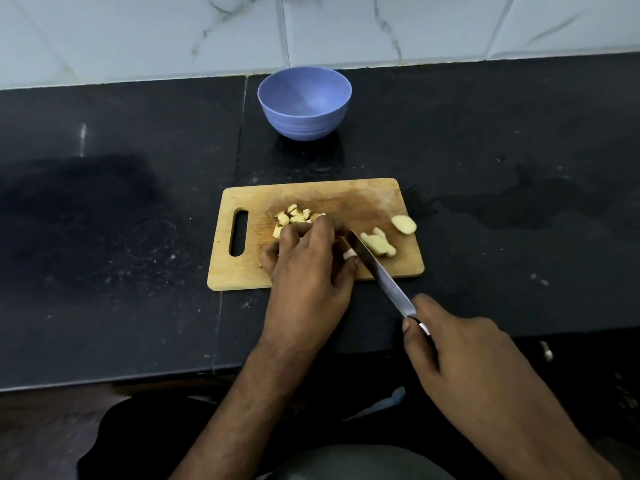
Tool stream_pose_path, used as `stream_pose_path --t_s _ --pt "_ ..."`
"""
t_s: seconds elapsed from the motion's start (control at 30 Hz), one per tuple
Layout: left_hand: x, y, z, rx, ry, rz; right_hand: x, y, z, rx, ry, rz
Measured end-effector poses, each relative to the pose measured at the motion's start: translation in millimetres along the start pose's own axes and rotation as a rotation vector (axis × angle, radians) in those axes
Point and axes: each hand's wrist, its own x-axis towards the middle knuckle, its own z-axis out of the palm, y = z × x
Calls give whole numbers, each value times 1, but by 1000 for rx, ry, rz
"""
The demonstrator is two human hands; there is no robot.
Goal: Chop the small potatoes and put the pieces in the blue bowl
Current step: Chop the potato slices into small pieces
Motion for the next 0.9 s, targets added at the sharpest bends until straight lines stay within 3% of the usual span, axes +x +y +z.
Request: stream_pose_path --t_s 0.2,0.4,0.67,0.9 --pt "-2 -2 -2 -24 -5 6 -5 -6 -6 -117 -40 28" --pt "0 -3 0 -51 18 -3 3 -11 4 -59 -77 46" --pt "0 -3 -2 -37 100 -95 20 -4 14 -3 75 -93" --pt "2 5 5 102 3 41 29 19 13 47 188 -17"
